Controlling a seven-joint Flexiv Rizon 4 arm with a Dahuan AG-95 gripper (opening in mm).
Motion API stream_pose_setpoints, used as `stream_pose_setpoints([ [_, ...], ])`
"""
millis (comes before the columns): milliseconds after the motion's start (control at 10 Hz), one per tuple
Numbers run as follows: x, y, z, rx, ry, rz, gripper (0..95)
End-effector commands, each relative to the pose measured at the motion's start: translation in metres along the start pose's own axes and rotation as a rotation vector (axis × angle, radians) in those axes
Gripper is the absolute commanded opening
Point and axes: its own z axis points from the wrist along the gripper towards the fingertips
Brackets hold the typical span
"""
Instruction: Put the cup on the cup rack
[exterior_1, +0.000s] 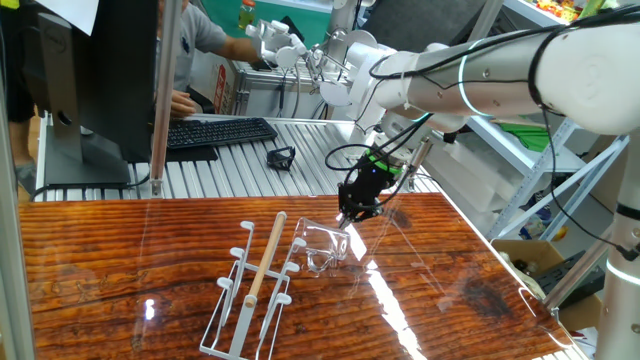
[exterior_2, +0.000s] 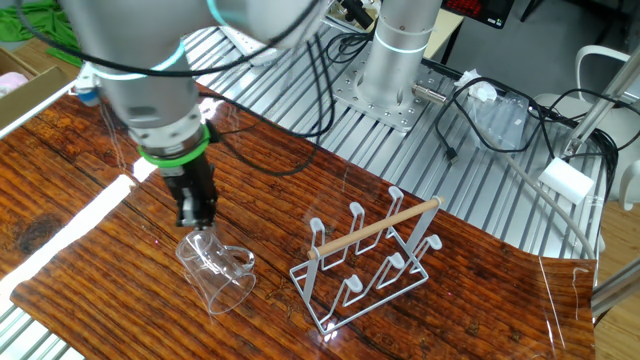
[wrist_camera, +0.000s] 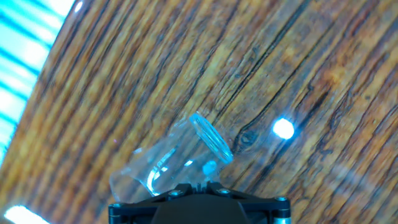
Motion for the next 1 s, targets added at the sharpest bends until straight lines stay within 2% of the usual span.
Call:
stream_pose_setpoints([
  [100,-0.0003,-0.0013,0.0114,-0.056,-0.022,0.114,19.0],
  [400,-0.0001,-0.0014,0.0154,-0.069,-0.016,0.166,19.0],
  [500,-0.0001,-0.0014,0.0156,-0.077,-0.009,0.197,38.0],
  [700,-0.0001,-0.0014,0.0156,-0.078,0.007,0.238,38.0],
  [1000,-0.0001,-0.0014,0.0157,-0.074,-0.001,0.204,38.0],
])
